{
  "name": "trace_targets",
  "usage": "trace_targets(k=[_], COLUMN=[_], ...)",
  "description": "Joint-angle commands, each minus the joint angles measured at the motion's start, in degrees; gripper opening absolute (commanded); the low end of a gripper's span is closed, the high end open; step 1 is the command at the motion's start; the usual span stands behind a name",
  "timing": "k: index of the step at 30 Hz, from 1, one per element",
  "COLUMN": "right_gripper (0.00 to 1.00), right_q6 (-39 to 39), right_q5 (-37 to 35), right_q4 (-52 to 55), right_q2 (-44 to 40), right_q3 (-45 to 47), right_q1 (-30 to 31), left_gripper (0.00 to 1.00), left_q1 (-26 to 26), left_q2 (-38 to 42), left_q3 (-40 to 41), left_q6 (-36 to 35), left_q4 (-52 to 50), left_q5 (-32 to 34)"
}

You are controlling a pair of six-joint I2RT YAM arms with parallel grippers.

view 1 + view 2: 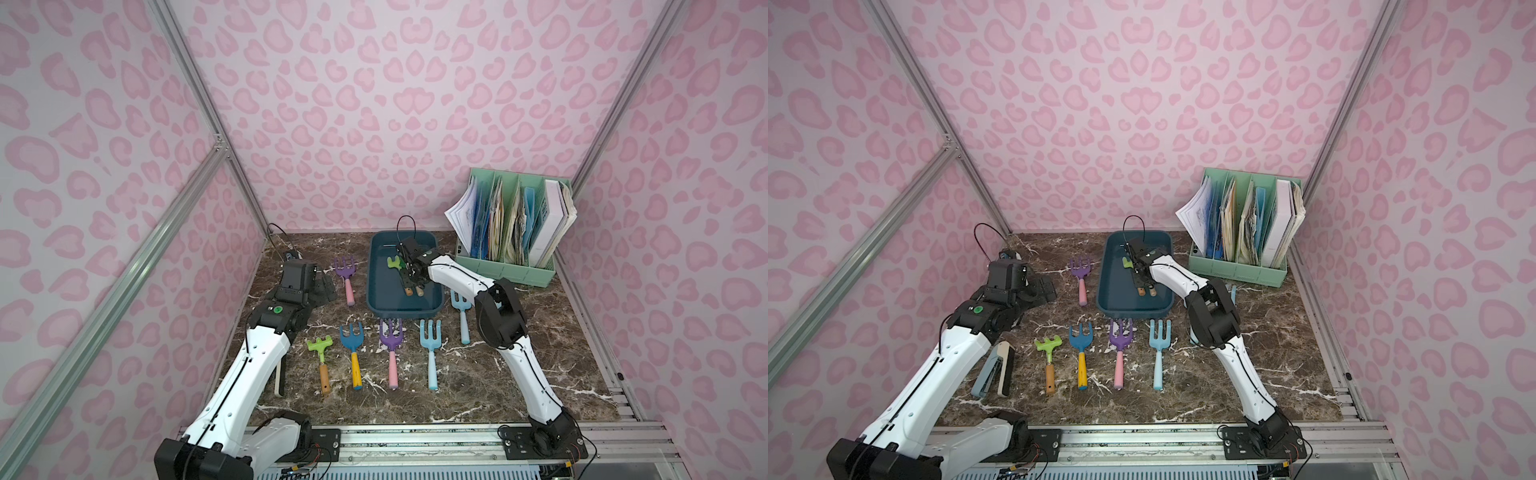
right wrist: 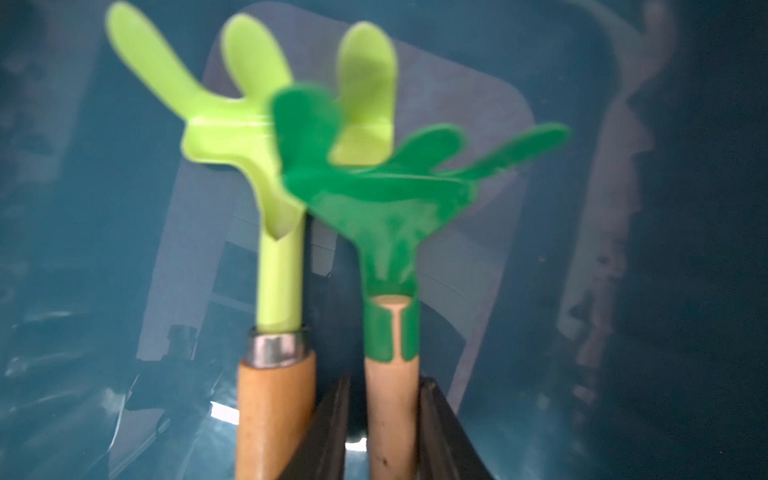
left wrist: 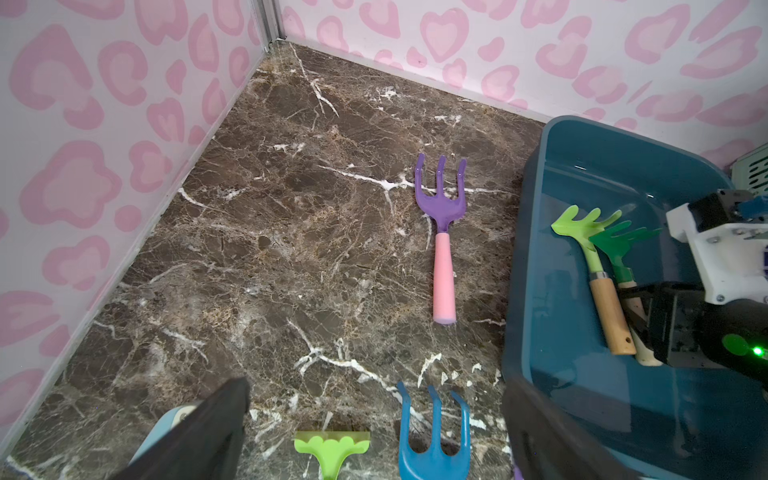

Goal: Take the hand rake out of the storage box
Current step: Pick up the rake from the storage box, then place the rake at the center of the board.

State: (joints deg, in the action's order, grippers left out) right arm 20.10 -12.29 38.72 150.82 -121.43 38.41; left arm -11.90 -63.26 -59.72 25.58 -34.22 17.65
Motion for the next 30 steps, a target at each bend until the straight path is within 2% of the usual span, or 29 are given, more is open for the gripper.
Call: trace_targets(k=[1,5,8,11,13,15,17,20,23,26,30], right_gripper=[0.26,0.12,0.06,0.0,0.0,0.0,0.0,0.0,0.0,0.0,0.0], right_q6=[1.6,2.2,2.5,2.7,2.9,3.1,3.3,4.4,6.5,6.6,6.1], right_q5=[-0.9,-2.0,-3.1,-4.2,-5.3,-6.4,-7.7,-7.8,-5.0,-2.8,0.0], right_q4=[2.5,3.0,2.1,0.8,-0.6,-2.6,-6.2,-11.8,-14.3,-17.5,-18.1], right_q2=[0.9,-1.3,-5.9,-11.8,-17.6,-25.3,-34.6,-50.0,-60.2,-64.0,-61.2], right_q3=[-0.6,-1.1,0.2,2.6,6.6,14.0,25.4,46.7,62.5,70.2,71.9], right_q1=[0.0,-0.2,0.0,0.2,0.5,0.2,-0.7,-5.7,-15.5,-23.0,-28.8], left_gripper=[0.99,0.99,0.99,0.99,0.99,0.99,0.99,0.99,0.99,0.99,0.99], left_q1=[0.0,0.0,0.0,-0.1,-1.1,-3.6,-6.9,-9.8,-10.0,-10.0,-10.0], left_q2=[-0.5,0.4,1.4,3.2,3.2,0.4,-3.5,-5.6,-5.6,-6.2,-2.6], left_q3=[-1.0,-0.5,-0.2,1.4,3.0,0.8,-3.1,-4.1,-3.6,-5.1,-2.5], left_q6=[0.2,0.4,2.1,6.6,8.2,9.2,9.3,8.3,6.0,4.7,5.8], left_q4=[-1.2,-0.7,0.1,4.8,9.2,7.6,4.0,4.8,6.1,3.5,6.2], left_q5=[1.0,0.1,-0.2,-6.4,-10.6,-8.4,-4.5,-3.1,-3.9,-2.2,-2.5])
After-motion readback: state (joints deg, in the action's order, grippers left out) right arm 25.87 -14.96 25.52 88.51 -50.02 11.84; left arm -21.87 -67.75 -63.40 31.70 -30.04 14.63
